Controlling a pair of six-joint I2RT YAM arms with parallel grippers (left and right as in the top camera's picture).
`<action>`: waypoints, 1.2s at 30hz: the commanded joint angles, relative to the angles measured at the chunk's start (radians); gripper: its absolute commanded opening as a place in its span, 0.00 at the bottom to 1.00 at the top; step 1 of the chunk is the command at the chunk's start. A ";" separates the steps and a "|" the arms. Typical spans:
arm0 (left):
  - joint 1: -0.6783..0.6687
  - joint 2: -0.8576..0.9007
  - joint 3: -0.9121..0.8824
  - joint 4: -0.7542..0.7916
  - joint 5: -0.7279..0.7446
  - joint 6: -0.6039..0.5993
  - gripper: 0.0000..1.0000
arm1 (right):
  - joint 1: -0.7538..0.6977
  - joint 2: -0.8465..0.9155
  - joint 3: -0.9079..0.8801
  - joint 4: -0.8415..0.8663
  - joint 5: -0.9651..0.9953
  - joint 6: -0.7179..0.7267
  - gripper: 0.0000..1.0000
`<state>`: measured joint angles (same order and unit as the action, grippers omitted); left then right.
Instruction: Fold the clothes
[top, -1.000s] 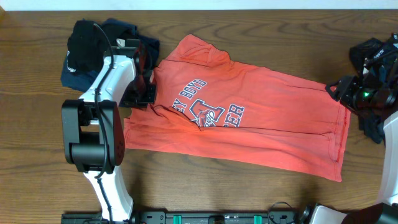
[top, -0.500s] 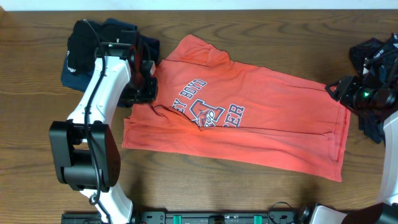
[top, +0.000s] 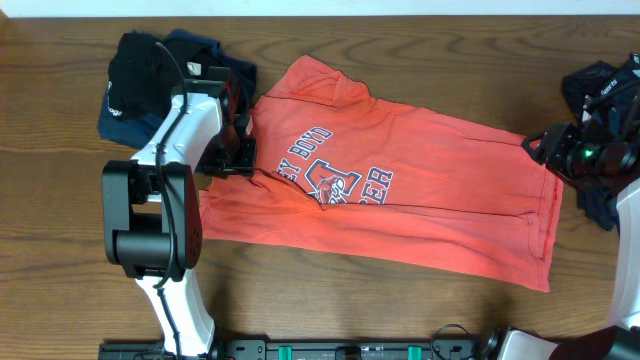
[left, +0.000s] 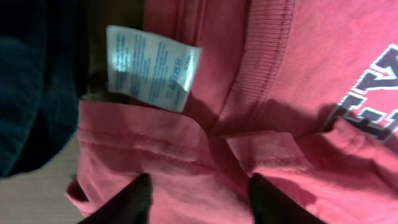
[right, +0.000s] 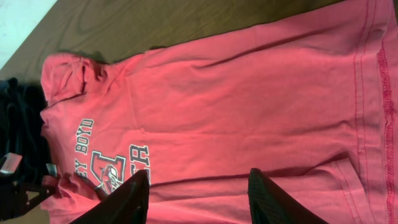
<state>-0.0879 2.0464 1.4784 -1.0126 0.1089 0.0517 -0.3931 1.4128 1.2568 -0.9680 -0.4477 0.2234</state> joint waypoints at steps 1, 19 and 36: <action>0.001 -0.006 -0.002 0.003 -0.022 0.004 0.42 | 0.009 -0.001 0.013 -0.001 0.003 -0.016 0.50; 0.000 -0.055 -0.001 -0.167 0.080 -0.008 0.06 | 0.007 -0.001 0.013 0.006 0.003 -0.016 0.52; 0.000 -0.060 -0.002 -0.315 0.138 -0.019 0.42 | 0.007 -0.001 0.013 0.007 0.030 -0.020 0.54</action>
<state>-0.0879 2.0083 1.4784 -1.3186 0.2359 0.0456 -0.3931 1.4128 1.2568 -0.9634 -0.4263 0.2222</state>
